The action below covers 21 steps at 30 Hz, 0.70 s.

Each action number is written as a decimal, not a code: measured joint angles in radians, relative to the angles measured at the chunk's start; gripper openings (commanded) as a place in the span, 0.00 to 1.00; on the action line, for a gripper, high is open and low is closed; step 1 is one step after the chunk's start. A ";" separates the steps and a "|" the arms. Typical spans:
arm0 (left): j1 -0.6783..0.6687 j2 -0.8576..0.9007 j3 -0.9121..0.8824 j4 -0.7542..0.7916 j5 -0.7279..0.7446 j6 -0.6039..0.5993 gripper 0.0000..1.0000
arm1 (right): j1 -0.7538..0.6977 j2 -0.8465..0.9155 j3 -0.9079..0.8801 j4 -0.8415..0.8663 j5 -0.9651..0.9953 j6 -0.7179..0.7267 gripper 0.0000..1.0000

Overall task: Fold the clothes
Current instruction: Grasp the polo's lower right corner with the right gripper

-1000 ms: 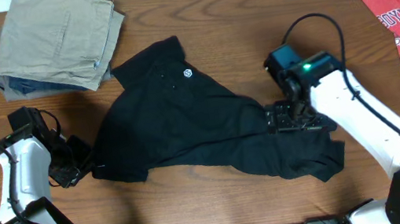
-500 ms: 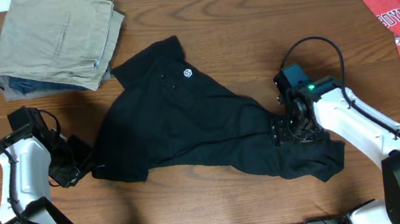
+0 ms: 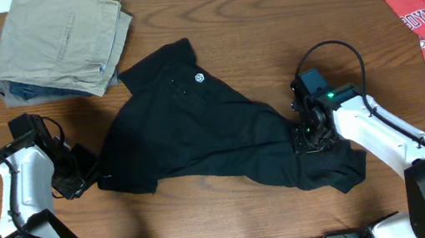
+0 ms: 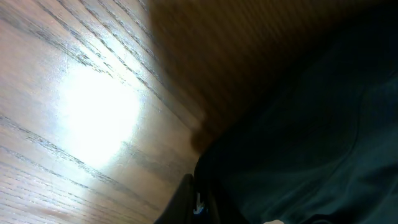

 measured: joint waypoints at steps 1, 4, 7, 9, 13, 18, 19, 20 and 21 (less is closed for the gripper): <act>0.000 0.000 0.000 0.001 0.000 0.000 0.06 | 0.000 0.000 0.000 -0.005 0.000 0.000 0.31; 0.000 0.000 0.000 0.003 0.000 0.000 0.06 | 0.000 0.000 0.006 -0.038 -0.001 0.000 0.29; 0.000 0.000 0.000 0.005 0.000 0.000 0.06 | 0.000 0.000 0.033 -0.078 -0.002 -0.006 0.01; 0.000 0.000 0.000 0.005 0.000 0.000 0.06 | 0.000 0.000 0.056 -0.093 -0.003 0.001 0.01; 0.000 0.000 0.000 0.001 0.001 0.000 0.06 | 0.000 0.000 0.089 -0.130 -0.004 0.002 0.01; 0.000 -0.017 0.000 -0.025 0.035 0.007 0.06 | 0.000 -0.007 0.134 -0.199 -0.004 0.002 0.01; 0.000 -0.033 -0.001 -0.031 0.048 0.014 0.06 | 0.000 -0.015 0.148 -0.216 -0.005 0.002 0.01; 0.000 -0.054 -0.001 -0.040 0.061 0.019 0.06 | 0.000 -0.027 0.159 -0.228 -0.005 0.002 0.01; 0.000 -0.084 -0.001 -0.052 0.073 0.023 0.06 | 0.000 -0.044 0.174 -0.244 -0.004 0.002 0.01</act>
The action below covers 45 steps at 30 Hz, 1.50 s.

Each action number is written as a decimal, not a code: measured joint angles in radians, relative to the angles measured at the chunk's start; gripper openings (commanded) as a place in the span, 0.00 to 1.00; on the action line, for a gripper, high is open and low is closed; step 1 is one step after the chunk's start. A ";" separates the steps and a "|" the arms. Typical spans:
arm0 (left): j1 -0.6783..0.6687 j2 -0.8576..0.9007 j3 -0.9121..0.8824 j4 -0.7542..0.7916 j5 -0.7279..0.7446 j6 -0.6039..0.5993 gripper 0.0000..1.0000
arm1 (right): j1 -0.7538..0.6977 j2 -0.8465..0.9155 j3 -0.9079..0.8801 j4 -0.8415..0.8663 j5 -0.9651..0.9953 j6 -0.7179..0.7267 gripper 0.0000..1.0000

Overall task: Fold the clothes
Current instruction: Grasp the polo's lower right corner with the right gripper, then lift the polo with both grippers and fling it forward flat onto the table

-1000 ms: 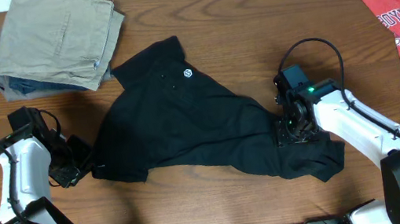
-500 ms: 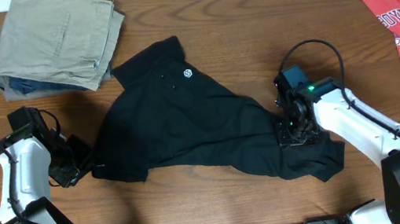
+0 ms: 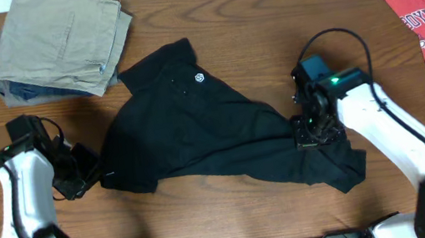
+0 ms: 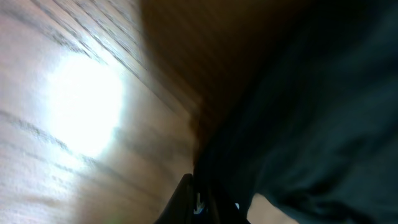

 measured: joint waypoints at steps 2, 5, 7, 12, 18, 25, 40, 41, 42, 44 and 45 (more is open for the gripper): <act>0.000 -0.069 0.000 -0.036 0.019 0.005 0.06 | 0.000 -0.043 0.027 -0.028 -0.001 0.000 0.01; 0.000 -0.204 0.005 -0.112 0.036 0.015 0.06 | 0.000 -0.129 0.079 -0.068 -0.001 0.000 0.01; -0.003 -0.288 0.024 -0.170 0.044 0.020 0.06 | 0.000 -0.194 0.119 -0.097 -0.001 0.000 0.01; -0.062 -0.465 0.204 -0.330 0.050 0.023 0.06 | 0.000 -0.325 0.241 -0.194 0.016 0.000 0.01; -0.153 -0.528 0.592 -0.523 0.051 0.026 0.06 | 0.000 -0.404 0.465 -0.379 0.095 0.003 0.01; -0.190 -0.475 1.131 -0.690 0.051 0.027 0.06 | 0.000 -0.414 0.823 -0.587 0.225 0.026 0.01; -0.191 -0.245 1.489 -0.688 0.064 0.052 0.06 | 0.000 -0.417 1.170 -0.594 0.466 0.075 0.03; -0.192 -0.204 1.489 -0.688 0.066 0.053 0.06 | 0.000 -0.405 1.170 -0.589 0.478 0.079 0.04; -0.192 -0.161 1.489 -0.687 0.066 0.053 0.06 | 0.000 -0.383 1.170 -0.582 0.492 0.084 0.04; -0.192 -0.064 1.489 -0.687 0.069 0.054 0.06 | -0.001 -0.335 1.171 -0.565 0.512 0.089 0.04; -0.192 -0.010 1.489 -0.685 0.069 0.055 0.06 | -0.003 -0.298 1.171 -0.554 0.519 0.090 0.04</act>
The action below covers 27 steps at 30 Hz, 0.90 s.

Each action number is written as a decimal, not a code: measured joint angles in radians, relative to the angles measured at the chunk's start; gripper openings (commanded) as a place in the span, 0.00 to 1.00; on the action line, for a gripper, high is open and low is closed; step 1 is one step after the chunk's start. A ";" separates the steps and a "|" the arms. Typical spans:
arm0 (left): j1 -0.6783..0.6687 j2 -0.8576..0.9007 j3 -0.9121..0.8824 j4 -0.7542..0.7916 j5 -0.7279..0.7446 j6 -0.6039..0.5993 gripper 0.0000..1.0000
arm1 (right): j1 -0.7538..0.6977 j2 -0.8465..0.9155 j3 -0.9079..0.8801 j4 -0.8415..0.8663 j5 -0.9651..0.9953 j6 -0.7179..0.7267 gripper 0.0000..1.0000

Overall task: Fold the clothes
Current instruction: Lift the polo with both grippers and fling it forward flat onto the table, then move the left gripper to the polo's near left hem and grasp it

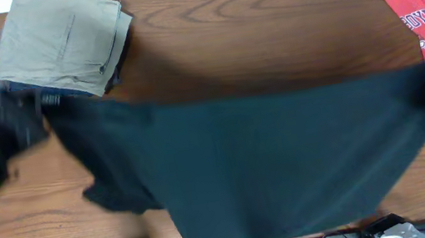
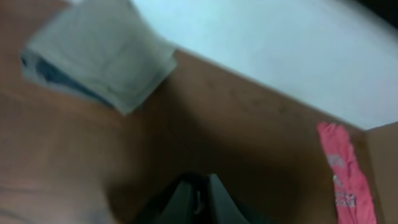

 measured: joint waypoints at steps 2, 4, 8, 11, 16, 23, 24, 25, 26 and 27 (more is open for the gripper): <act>-0.002 0.101 -0.005 0.018 0.000 0.002 0.06 | -0.020 0.069 0.000 0.023 0.005 0.000 0.04; -0.003 0.195 -0.008 0.042 -0.002 0.002 0.06 | -0.048 0.147 0.000 0.050 0.010 0.001 0.02; -0.006 0.359 -0.009 0.113 0.000 0.003 0.06 | -0.120 0.336 -0.001 0.129 0.008 0.008 0.01; -0.022 0.474 -0.009 0.171 0.006 0.005 0.14 | -0.179 0.462 -0.002 0.196 -0.008 0.014 0.07; -0.080 0.652 -0.009 0.238 0.028 0.018 0.98 | -0.275 0.633 -0.002 0.261 -0.082 0.016 0.99; -0.179 0.759 -0.014 0.219 0.034 0.018 0.98 | -0.346 0.702 -0.008 0.171 -0.172 -0.011 0.99; -0.191 0.757 -0.014 0.208 0.034 0.018 0.98 | -0.347 0.699 -0.008 0.157 -0.176 -0.013 0.99; -0.200 0.752 -0.014 0.193 0.035 0.018 0.98 | -0.347 0.697 -0.008 0.138 -0.181 -0.017 0.99; -0.211 0.743 -0.014 0.161 0.037 0.019 0.98 | -0.347 0.694 -0.008 0.105 -0.189 -0.022 0.99; -0.217 0.737 -0.014 0.138 0.037 0.020 0.98 | -0.346 0.693 -0.008 0.082 -0.195 -0.026 0.99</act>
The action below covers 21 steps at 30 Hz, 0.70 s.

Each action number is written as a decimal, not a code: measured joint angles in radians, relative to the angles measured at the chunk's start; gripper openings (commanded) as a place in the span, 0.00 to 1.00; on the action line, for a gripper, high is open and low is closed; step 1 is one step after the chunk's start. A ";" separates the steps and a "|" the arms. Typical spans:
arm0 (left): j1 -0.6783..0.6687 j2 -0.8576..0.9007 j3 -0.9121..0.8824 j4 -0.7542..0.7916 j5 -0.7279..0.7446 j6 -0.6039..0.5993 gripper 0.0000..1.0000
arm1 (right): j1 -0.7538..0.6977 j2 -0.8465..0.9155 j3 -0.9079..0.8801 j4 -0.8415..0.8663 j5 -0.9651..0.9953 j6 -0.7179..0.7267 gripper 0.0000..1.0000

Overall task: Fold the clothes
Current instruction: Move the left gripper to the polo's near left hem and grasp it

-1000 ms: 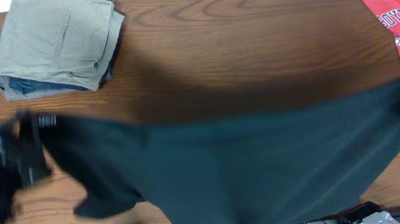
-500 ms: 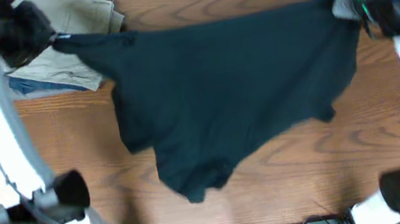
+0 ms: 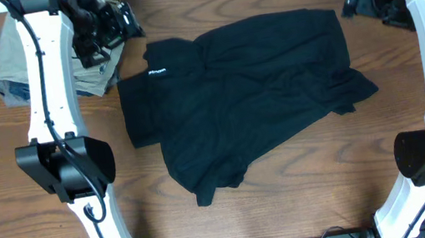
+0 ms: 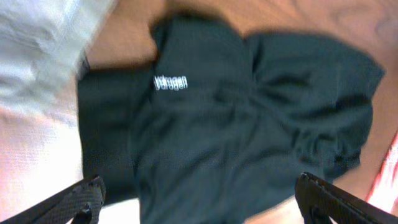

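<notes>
The black shirt (image 3: 243, 97) lies spread on the wooden table (image 3: 293, 208), wrinkled, with a small white logo (image 3: 158, 74) near its left side. In the left wrist view the shirt (image 4: 236, 130) fills the frame below my left gripper (image 4: 199, 194), whose fingers (image 4: 74, 200) stand wide open with nothing between them. Seen from overhead, the left gripper (image 3: 118, 19) hovers high by the shirt's far left corner. My right gripper hangs raised by the far right corner, its fingers looking spread and holding nothing.
A folded khaki and blue pile (image 3: 14, 79) sits at the far left, partly under the left arm. A red shirt peeks in at the front right corner, and it also shows at the right edge for the left wrist (image 4: 390, 168).
The shirt was stretched in the air between both grippers. Now it lies spread on the table, let go, with both grippers raised at the far corners and the left one open.
The shirt lay crumpled mid-table with each gripper low at one of its ends, the left one shut on its edge. Later both held it stretched wide in the air. Now it lies flat, farther back on the table, and released.
</notes>
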 measured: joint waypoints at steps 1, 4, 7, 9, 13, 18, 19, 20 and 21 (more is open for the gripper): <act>-0.008 -0.010 0.000 -0.039 0.000 0.001 0.98 | 0.000 -0.002 0.000 -0.028 -0.005 -0.003 0.99; -0.020 -0.041 0.000 -0.144 -0.012 0.006 0.98 | 0.000 -0.006 0.000 -0.095 -0.014 -0.009 0.99; -0.029 -0.080 -0.002 -0.146 -0.043 0.008 0.98 | 0.000 -0.010 0.000 -0.136 -0.021 -0.010 0.99; -0.031 -0.110 -0.002 -0.146 -0.066 0.008 0.98 | 0.000 -0.013 0.000 -0.137 -0.027 -0.010 0.99; -0.031 -0.184 -0.003 -0.146 -0.094 0.008 0.98 | 0.000 -0.028 0.000 -0.137 -0.049 -0.009 0.99; -0.046 -0.368 -0.085 -0.146 -0.109 0.008 0.98 | 0.000 -0.093 0.000 -0.137 -0.068 -0.010 0.99; -0.058 -0.423 -0.127 -0.146 -0.113 0.009 0.98 | 0.000 -0.110 -0.002 -0.137 -0.072 -0.010 0.99; -0.071 -0.468 -0.166 -0.146 -0.113 0.011 0.98 | 0.000 -0.127 -0.008 -0.136 -0.076 -0.010 0.99; -0.086 -0.513 -0.212 -0.146 -0.113 0.013 0.98 | 0.000 -0.143 -0.017 -0.137 -0.079 -0.010 0.99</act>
